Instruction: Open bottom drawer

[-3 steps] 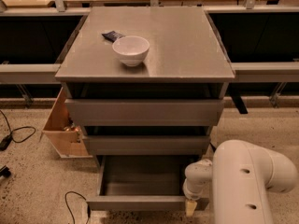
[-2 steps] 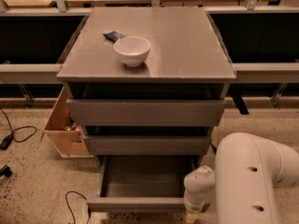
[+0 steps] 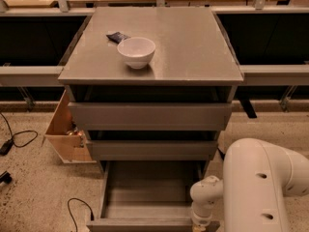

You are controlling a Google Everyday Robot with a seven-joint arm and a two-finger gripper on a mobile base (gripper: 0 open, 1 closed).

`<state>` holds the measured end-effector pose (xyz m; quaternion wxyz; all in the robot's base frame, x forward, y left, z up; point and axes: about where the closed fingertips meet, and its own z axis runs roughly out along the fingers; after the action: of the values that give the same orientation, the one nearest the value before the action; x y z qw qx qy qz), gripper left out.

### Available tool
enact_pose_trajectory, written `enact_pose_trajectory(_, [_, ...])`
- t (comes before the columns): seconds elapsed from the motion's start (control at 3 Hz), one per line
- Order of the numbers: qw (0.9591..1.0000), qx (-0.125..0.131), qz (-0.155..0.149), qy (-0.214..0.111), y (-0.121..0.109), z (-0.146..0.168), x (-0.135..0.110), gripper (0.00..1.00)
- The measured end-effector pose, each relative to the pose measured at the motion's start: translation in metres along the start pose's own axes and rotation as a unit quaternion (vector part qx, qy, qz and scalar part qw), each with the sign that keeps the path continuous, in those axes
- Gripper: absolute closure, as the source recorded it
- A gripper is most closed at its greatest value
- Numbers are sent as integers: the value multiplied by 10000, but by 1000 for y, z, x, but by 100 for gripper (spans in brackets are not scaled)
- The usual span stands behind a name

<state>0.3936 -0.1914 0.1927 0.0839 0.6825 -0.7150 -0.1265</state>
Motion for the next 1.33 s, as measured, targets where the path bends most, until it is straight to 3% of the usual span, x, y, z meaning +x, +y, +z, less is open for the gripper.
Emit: enact_pose_trajectory(1.33, [9993, -359, 99, -67, 12, 6, 8, 100])
